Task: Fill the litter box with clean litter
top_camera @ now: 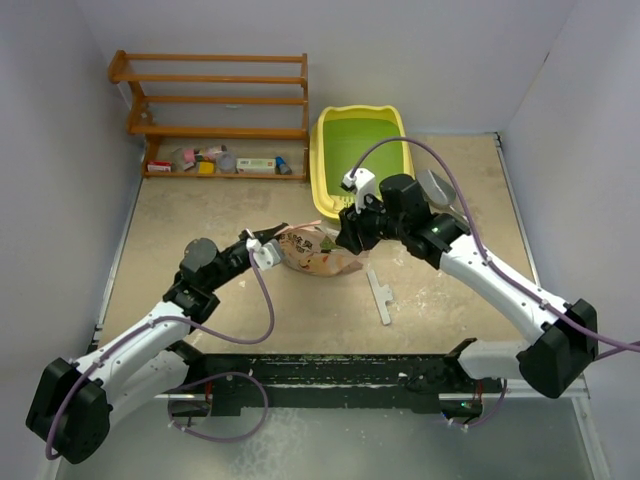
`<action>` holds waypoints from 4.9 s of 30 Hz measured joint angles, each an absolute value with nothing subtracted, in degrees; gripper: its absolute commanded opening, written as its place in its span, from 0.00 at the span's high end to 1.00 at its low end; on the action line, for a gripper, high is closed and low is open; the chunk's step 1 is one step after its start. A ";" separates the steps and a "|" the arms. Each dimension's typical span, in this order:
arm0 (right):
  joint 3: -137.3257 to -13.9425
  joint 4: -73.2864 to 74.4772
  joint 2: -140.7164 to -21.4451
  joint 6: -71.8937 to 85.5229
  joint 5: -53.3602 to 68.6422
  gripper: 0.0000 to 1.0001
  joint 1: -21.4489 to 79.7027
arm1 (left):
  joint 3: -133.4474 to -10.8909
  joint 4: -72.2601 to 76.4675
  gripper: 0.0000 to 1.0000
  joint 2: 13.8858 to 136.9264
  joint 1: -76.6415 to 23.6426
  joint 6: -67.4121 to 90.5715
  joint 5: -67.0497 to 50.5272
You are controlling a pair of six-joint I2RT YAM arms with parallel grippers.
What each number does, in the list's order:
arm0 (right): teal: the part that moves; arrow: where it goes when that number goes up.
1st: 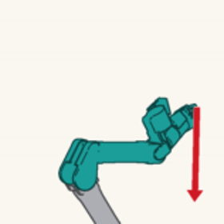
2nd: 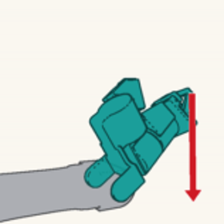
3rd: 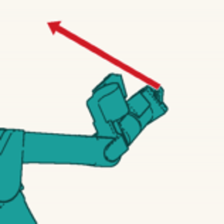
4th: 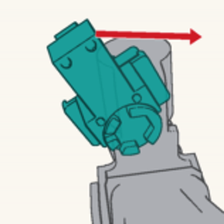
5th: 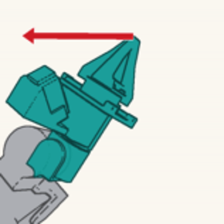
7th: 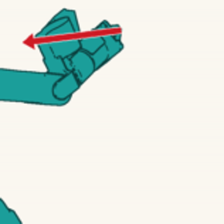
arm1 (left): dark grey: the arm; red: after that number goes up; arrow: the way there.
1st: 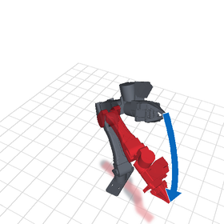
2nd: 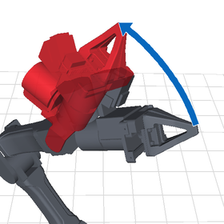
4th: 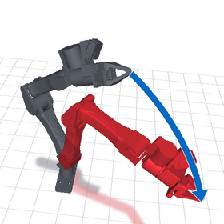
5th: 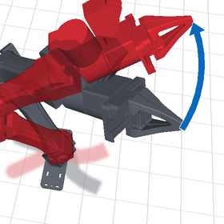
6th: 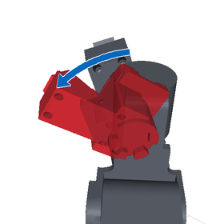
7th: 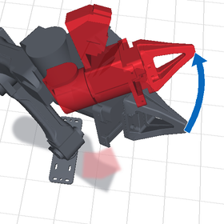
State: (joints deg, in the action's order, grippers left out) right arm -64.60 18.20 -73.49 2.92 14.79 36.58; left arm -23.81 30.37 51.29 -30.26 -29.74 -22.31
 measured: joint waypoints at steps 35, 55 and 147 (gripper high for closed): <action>-66.98 12.64 -81.36 8.45 -7.55 0.94 38.44 | -26.11 30.46 0.99 54.85 -30.09 -30.83 -24.64; -81.10 25.52 -73.84 15.14 -8.29 0.29 26.13 | -38.72 25.82 0.57 53.17 -30.04 -20.03 -10.35; -82.28 44.75 -66.57 14.31 -14.31 1.00 40.64 | -70.85 -21.78 0.37 70.17 -30.70 24.03 -41.56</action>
